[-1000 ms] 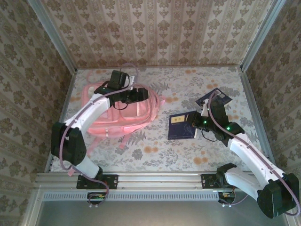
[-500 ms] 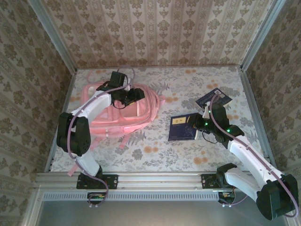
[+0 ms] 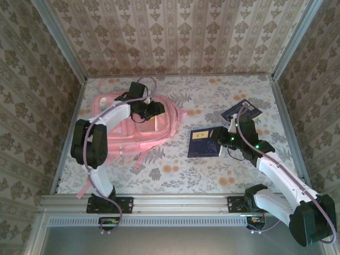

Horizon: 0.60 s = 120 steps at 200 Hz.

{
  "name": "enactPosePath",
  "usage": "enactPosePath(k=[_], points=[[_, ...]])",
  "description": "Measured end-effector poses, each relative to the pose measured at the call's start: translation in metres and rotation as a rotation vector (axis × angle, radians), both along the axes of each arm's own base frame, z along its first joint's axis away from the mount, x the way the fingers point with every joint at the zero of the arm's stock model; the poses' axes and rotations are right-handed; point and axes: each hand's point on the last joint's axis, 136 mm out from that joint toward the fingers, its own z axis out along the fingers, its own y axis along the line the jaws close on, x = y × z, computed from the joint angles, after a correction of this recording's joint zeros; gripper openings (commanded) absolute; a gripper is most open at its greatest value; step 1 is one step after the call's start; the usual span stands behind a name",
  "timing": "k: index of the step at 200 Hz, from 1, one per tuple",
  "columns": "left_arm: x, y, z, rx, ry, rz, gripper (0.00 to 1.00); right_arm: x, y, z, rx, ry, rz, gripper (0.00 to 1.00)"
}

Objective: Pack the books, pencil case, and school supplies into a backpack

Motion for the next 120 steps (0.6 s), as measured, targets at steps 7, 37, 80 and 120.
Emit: enactPosePath(k=[7,37,80,120], points=[[0.001,-0.004,0.001,0.001,-0.004,-0.010,0.44,0.000,0.000,-0.002,0.000,0.006,-0.001,0.00],[0.003,-0.012,-0.004,0.058,-0.012,-0.051,0.24,0.000,0.001,-0.008,0.001,0.031,-0.002,0.00],[0.000,-0.014,-0.017,0.279,-0.059,-0.146,0.06,0.000,-0.001,-0.008,0.008,0.040,-0.016,0.00],[-0.019,-0.021,-0.003,0.385,-0.107,-0.282,0.00,-0.003,-0.008,0.007,-0.007,0.016,-0.035,0.00]])
